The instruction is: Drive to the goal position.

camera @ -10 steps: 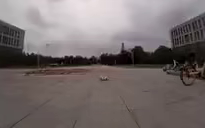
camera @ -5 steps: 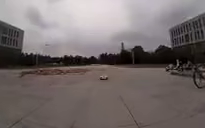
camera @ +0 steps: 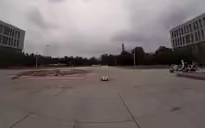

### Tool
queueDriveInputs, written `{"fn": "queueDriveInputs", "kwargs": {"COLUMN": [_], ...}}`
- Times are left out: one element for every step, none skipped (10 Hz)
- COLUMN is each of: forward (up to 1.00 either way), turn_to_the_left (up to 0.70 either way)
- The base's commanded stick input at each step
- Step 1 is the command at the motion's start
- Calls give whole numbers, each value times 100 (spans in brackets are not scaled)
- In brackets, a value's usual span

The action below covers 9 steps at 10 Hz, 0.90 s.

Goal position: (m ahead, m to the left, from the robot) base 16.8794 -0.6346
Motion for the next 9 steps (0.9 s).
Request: {"fn": "queueDriveInputs", "kwargs": {"forward": [100, 100, 100, 100, 100, 100, 100, 100, 100], "turn_to_the_left": [0, 0, 0, 0, 0, 0, 0, 0, 0]}}
